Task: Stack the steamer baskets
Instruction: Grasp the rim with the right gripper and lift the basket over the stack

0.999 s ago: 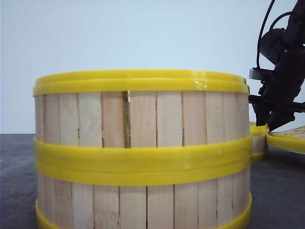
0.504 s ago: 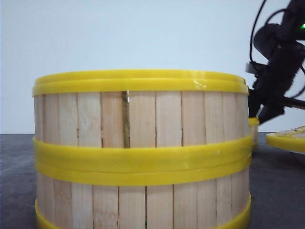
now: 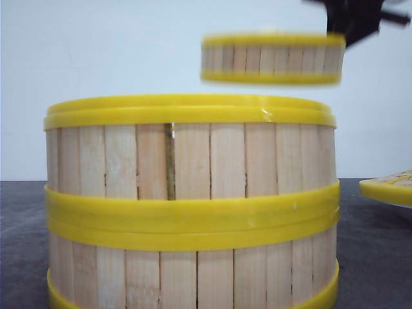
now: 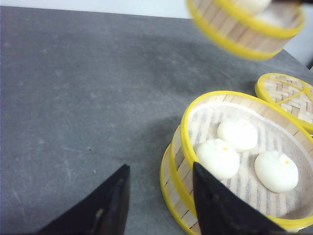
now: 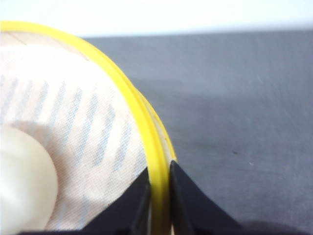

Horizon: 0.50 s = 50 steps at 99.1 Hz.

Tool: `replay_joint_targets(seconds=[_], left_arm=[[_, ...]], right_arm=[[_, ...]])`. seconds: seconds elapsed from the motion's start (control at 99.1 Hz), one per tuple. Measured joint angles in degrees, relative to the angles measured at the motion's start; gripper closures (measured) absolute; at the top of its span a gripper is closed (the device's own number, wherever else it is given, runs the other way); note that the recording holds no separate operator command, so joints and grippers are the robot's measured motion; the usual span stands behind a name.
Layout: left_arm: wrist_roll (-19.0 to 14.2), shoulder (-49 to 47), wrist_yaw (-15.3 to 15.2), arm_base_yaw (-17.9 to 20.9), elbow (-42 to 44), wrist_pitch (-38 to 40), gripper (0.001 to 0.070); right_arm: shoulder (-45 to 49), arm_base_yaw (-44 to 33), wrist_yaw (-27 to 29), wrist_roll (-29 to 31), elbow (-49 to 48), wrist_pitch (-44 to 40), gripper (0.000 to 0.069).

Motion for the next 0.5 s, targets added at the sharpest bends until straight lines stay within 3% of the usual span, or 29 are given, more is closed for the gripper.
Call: replay_joint_targets(seconds=[0.192,0.504], left_arm=[[0.00,0.00,0.00,0.00,0.00,-0.02,0.0477],[0.00,0.00,0.02,0.00,0.00,-0.02,0.0477]], right_arm=[[-8.20,4.04,-5.88,-3.80,0.00,-9.27,0.0657],[-12.15,12.44,-6.14,-8.20,-0.04,-19.26,0.0657]])
